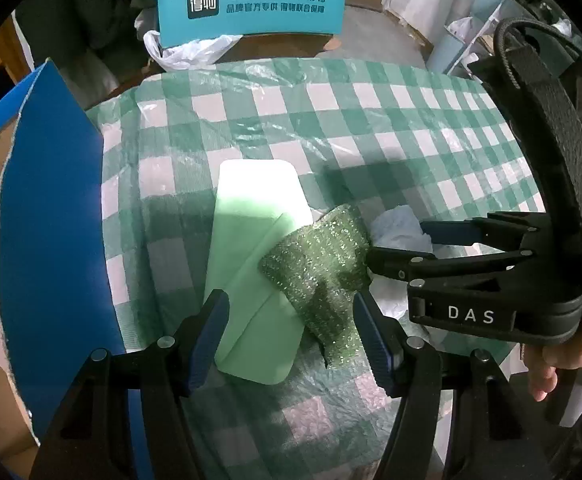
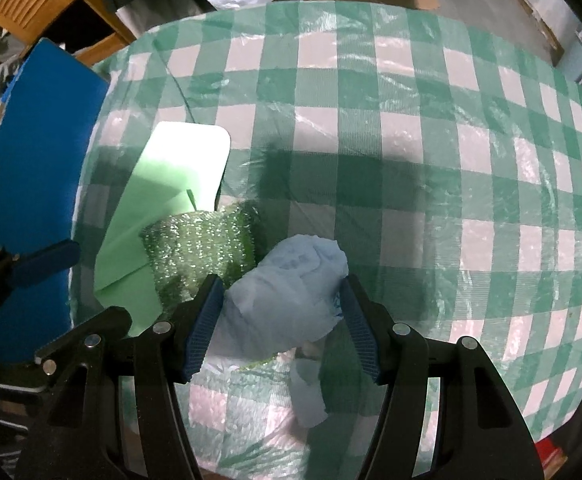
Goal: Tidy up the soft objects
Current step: 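Close the left gripper on the green mesh scrubber while the right grips the pale blue cloth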
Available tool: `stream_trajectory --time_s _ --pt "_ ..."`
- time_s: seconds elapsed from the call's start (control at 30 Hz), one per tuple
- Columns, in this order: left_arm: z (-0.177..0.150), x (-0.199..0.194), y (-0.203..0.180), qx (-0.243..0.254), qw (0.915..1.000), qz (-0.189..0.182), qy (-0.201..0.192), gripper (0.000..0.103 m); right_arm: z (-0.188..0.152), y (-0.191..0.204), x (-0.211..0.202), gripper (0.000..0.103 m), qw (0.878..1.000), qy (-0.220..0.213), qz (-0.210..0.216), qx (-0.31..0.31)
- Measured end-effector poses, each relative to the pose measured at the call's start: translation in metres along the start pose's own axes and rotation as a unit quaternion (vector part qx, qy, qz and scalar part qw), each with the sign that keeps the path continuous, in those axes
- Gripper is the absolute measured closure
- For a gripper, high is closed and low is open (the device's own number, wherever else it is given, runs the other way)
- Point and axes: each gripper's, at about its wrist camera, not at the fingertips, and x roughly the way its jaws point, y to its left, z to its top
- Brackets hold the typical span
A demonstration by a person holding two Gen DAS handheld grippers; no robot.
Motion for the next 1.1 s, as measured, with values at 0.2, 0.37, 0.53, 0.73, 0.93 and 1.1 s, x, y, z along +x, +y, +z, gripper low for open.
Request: stream_trajectory --time_s 0.2,0.37,0.53,0.73,0.93,1.1 --pt "0.002 0.003 0.0 -0.001 1.0 0.001 0.007 0.037 0.0 -0.001 0.003 0.048 1.0 0.003 0.005 -0.001" --pt "0.004 0.006 -0.003 0.003 1.0 0.002 0.009 0.037 0.0 -0.005 -0.002 0.056 1.0 -0.007 -0.002 -0.008" --pt "0.006 0.009 -0.011 0.001 0.9999 -0.003 0.014 0.034 0.001 -0.022 -0.018 0.056 0.999 -0.027 -0.016 0.003" --pt "0.011 0.015 -0.027 0.012 0.9998 -0.005 0.014 0.029 -0.001 -0.049 -0.037 0.056 0.998 -0.047 -0.036 0.025" --pt "0.013 0.027 -0.046 0.027 0.9993 0.0 0.025 0.025 -0.009 -0.068 -0.041 0.056 0.997 -0.048 -0.029 0.043" --pt "0.013 0.039 -0.061 0.05 0.9982 0.016 0.03 0.025 -0.014 -0.073 -0.04 0.056 0.998 -0.047 -0.025 0.046"
